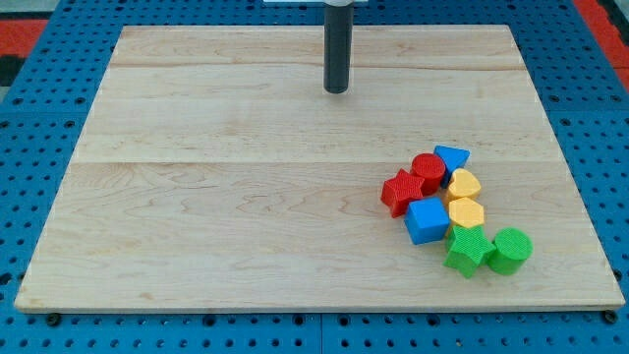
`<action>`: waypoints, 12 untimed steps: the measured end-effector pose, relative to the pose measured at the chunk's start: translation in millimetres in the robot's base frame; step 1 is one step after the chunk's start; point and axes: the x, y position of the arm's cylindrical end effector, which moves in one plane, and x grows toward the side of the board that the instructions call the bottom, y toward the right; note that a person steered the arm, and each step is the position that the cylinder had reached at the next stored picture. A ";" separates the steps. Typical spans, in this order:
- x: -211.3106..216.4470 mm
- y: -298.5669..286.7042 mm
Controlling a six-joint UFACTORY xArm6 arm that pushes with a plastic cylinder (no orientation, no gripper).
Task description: Move the green circle into the red circle
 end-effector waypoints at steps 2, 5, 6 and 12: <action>0.5 -6.0; 122.5 -53.4; 225.6 -43.4; 299.1 134.3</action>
